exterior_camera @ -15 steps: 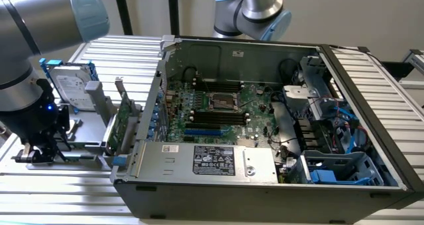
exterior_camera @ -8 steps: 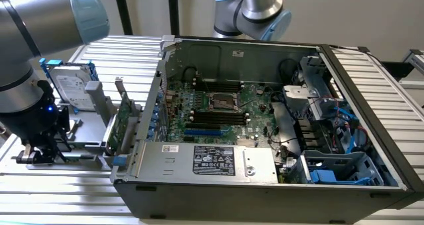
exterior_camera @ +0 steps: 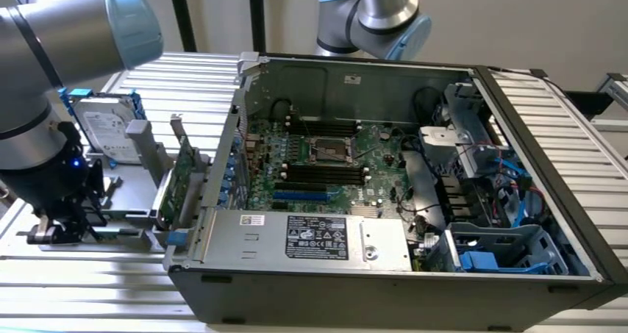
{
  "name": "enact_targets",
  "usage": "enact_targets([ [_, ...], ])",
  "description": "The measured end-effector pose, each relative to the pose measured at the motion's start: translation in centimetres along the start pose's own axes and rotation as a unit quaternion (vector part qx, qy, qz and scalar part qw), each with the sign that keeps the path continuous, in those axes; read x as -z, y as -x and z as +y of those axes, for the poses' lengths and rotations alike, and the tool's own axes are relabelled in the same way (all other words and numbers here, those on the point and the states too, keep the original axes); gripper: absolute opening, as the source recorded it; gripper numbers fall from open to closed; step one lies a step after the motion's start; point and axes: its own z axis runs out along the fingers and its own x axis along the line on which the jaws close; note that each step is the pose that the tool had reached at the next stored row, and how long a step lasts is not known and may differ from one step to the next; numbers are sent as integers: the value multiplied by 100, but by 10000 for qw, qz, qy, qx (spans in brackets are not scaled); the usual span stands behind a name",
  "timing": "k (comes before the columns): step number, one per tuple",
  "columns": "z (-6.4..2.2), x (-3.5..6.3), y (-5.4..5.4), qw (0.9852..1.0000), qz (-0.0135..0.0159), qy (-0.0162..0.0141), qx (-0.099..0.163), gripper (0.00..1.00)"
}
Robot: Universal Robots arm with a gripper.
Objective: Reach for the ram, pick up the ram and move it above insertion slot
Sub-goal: 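Pick up the ram and move it above insertion slot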
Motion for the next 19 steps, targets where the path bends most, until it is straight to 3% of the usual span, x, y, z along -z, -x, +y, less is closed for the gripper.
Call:
enact_targets([
  [19, 21, -86, 47, 10000, -14, -2, 59, 33],
])
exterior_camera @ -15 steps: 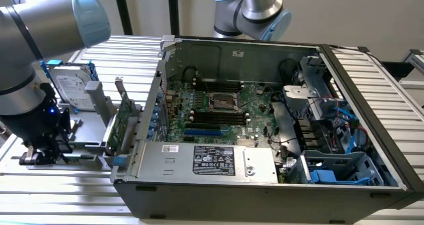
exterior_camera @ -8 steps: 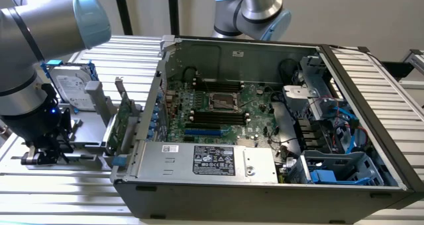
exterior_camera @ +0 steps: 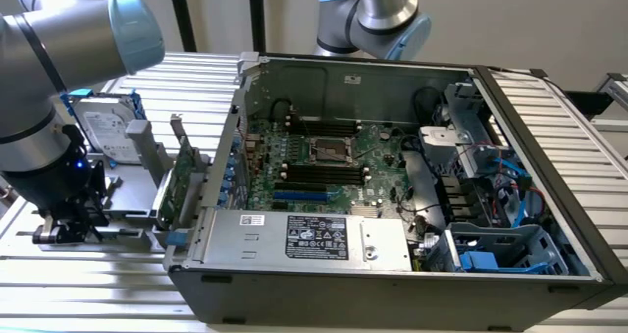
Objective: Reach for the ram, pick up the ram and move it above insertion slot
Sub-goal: 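Pick up the ram and move it above insertion slot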
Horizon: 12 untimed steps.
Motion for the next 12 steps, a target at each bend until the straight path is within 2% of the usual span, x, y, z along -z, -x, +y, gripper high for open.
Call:
enact_targets([
  [3, 1, -5, 1, 10000, 0, 1, 2, 31],
  [4, 0, -6, 1, 10000, 0, 0, 2, 24],
  [5, 1, -6, 0, 10000, 1, 0, 2, 24],
  [6, 0, -7, 0, 10000, 0, 0, 2, 18],
  [7, 0, -7, 0, 10000, 0, 0, 2, 18],
  [8, 1, -7, 1, 10000, 0, 0, 2, 13],
  [12, 1, -7, 1, 10000, 0, 0, 2, 13],
])
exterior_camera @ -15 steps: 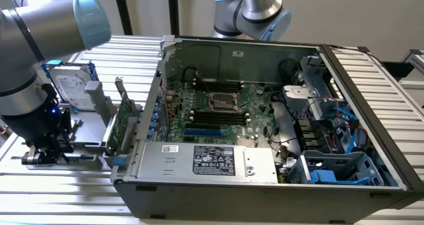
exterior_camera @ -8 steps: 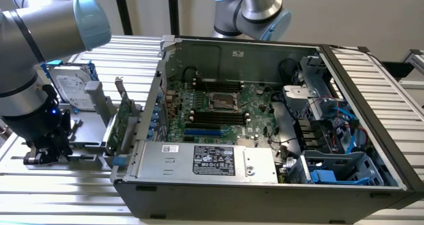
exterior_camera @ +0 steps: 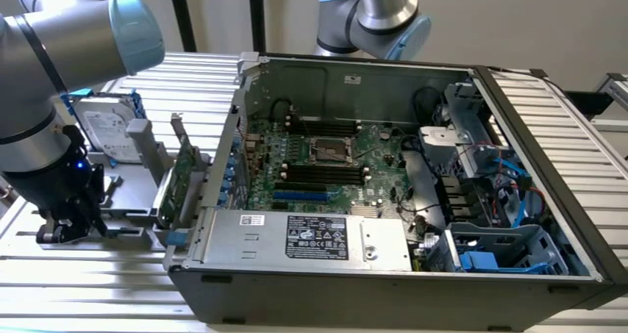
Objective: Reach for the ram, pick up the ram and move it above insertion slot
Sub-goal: 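Pick up the ram and move it above insertion slot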
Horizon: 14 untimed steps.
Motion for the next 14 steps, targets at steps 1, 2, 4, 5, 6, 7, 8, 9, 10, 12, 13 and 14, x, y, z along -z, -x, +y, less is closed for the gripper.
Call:
enact_targets([
  [1, 0, 0, 0, 10000, 0, 0, 0, 13],
  [2, 0, 0, 0, 10000, 0, 0, 0, 13],
  [4, 0, 0, 0, 10000, 0, 0, -3, 13],
  [5, 0, 0, 0, 10000, 0, 0, -7, 13],
  [6, 0, 0, 0, 10000, -1, 0, -14, 13],
  [7, 0, 0, 0, 10000, -1, 0, -25, 13],
  [8, -1, 0, 0, 10000, -2, 0, -39, 13],
  [9, -1, -1, 1, 10000, -2, 0, -55, 13],
  [10, -2, -1, 0, 10000, -3, 0, -69, 13],
  [12, -3, 0, 0, 9999, -4, 0, -105, 13],
  [13, -3, 0, 0, 9999, -5, 0, -122, 13],
  [14, -3, 0, 0, 9999, -6, 0, -132, 13],
])
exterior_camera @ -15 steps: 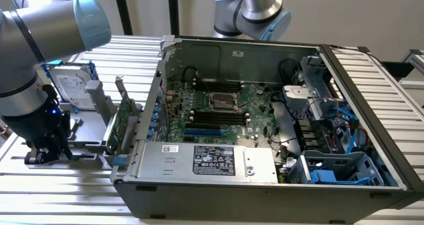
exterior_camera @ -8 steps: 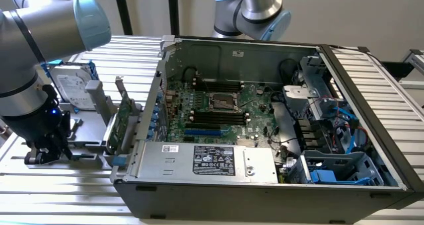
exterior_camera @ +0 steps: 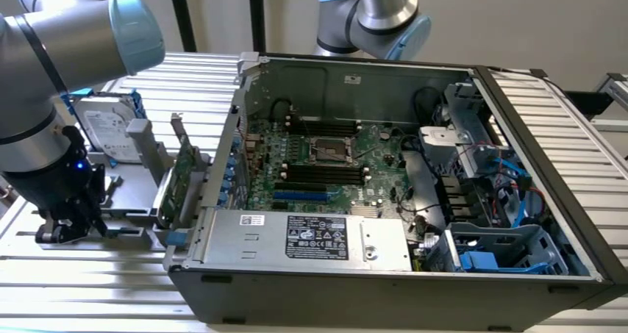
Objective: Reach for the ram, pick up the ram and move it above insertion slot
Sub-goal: 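Pick up the ram and move it above insertion slot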
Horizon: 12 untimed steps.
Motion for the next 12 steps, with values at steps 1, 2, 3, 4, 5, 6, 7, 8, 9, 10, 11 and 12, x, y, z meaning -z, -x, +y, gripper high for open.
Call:
enact_targets([
  [1, 0, 0, 0, 10000, 0, 0, -8, 13],
  [2, 0, 0, 0, 10000, -1, 0, -15, 13],
  [3, 0, 0, 0, 10000, -1, 0, -18, 13],
  [4, 0, 0, 0, 10000, -1, 0, -21, 13],
  [5, 0, 0, 0, 10000, -1, 0, -23, 13],
  [6, 0, 0, 0, 10000, -1, 0, -26, 13],
  [7, 0, 0, 0, 10000, -1, 0, -27, 13],
  [8, 0, 0, 0, 10000, -1, 0, -28, 13],
  [9, 0, 2, 0, 10000, -1, 0, -28, 13],
  [10, 0, 4, 0, 10000, -2, 0, -29, 13],
  [11, 0, 7, 0, 10000, -1, 1, -29, 13],
  [12, -1, 12, 0, 10000, -1, 2, -28, 13],
])
